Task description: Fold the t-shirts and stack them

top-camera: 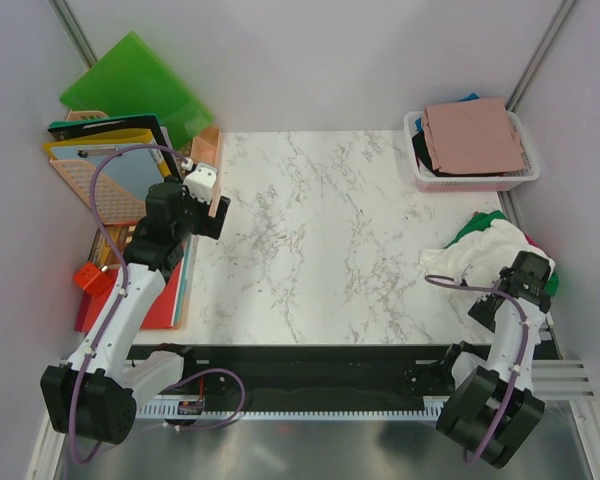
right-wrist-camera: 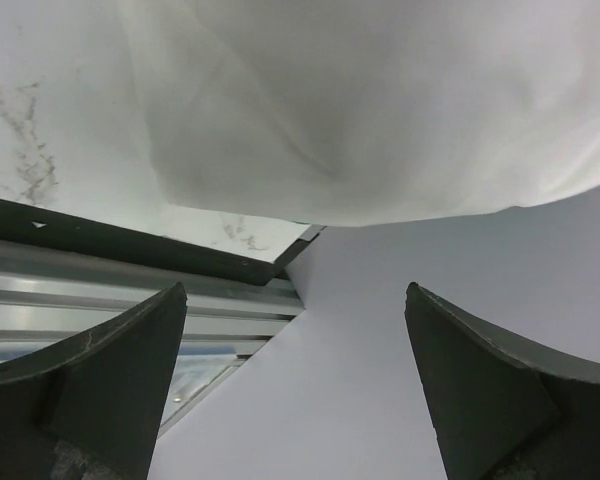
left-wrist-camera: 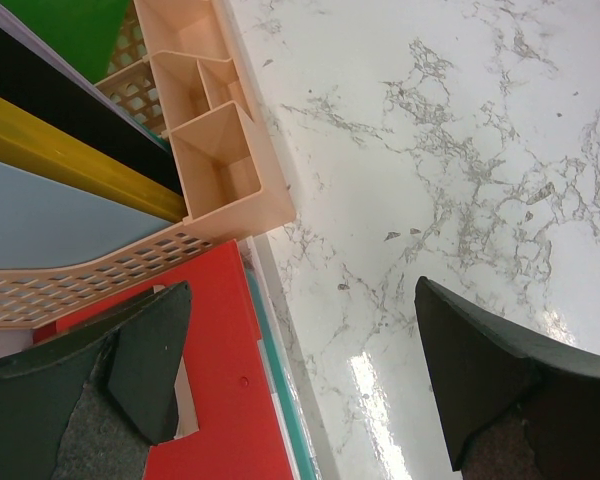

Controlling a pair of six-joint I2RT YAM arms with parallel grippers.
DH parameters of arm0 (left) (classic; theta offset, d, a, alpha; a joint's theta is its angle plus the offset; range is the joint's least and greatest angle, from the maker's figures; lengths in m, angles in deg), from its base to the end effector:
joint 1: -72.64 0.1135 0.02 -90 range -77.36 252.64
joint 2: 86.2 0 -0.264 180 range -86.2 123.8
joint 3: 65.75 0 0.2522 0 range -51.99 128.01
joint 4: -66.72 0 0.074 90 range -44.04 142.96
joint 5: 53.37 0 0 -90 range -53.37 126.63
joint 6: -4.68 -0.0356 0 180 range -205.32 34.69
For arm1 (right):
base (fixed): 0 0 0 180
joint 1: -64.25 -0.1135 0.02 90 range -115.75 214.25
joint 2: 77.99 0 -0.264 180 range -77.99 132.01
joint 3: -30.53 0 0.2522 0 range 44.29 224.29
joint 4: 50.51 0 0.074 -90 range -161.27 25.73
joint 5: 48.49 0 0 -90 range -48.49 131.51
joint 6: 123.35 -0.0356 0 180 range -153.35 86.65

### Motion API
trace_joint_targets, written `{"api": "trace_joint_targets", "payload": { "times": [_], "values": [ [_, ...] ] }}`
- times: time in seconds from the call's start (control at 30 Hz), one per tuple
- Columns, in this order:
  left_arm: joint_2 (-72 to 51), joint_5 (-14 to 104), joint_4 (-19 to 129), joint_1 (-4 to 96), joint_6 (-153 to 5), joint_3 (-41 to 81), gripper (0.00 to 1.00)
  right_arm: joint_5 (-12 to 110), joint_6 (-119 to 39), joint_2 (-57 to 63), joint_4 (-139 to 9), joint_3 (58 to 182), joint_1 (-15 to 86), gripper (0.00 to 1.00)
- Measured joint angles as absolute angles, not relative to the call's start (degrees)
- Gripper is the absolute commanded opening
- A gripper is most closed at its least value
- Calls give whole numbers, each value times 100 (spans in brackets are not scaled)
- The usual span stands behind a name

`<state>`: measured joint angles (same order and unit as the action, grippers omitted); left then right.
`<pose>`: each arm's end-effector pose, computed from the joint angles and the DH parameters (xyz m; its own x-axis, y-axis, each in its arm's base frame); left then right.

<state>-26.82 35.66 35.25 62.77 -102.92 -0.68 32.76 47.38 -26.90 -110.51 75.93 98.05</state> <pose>0.2318 -0.0397 0.3180 -0.3611 0.3697 -0.8561 0.2786 0.9189 0.2793 0.1217 -0.0880 0.1944 -0.7160 -0.6945 0.0705 -0.6505 0.6270 -0.4286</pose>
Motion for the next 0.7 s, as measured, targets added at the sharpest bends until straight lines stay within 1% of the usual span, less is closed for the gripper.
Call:
{"api": "trace_joint_targets", "payload": {
  "times": [0.2, 0.4, 0.47, 0.57, 0.63, 0.7],
  "values": [
    [-2680, 3563, 3525, 6277, -10294, -64, 100, 3309, 4963, -3077, -10636, 7409, 9595, 98],
    [-2673, 3563, 3525, 6279, -10294, -49, 100, 3302, 4989, -2655, -10387, 7236, 9514, 98],
    [-2673, 3563, 3527, 6277, -10294, -49, 100, 3263, 4928, -2325, -10059, 7234, 9506, 98],
    [-2673, 3563, 3525, 6277, -10296, -49, 100, 3186, 4666, -1484, -9609, 7313, 9482, 98],
    [-2673, 3563, 3522, 6277, -10296, -49, 100, 3020, 4423, -747, -9480, 7534, 9468, 97],
    [-2678, 3559, 3522, 6277, -10299, -49, 100, 2861, 4143, -258, -9467, 7866, 9462, 96]
  ]
}}
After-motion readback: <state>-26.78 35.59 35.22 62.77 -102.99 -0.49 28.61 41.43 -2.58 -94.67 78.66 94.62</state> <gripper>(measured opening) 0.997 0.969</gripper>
